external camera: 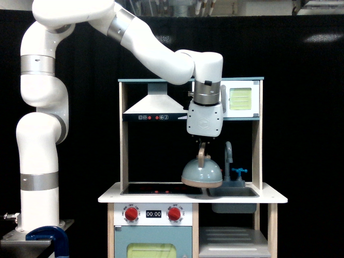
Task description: Place the teapot on the stove
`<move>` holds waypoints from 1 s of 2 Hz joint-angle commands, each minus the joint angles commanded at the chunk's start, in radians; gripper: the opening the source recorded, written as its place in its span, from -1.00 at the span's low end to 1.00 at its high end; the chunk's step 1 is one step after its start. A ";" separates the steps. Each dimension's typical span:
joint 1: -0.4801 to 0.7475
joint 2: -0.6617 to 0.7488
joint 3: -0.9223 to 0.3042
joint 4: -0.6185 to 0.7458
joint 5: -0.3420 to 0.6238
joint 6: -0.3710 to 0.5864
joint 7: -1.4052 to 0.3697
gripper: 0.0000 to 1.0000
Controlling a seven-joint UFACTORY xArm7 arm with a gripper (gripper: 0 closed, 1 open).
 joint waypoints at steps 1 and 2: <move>0.096 -0.199 0.073 -0.211 0.063 -0.067 0.110 -1.00; 0.192 -0.324 0.120 -0.338 0.114 -0.115 0.203 -1.00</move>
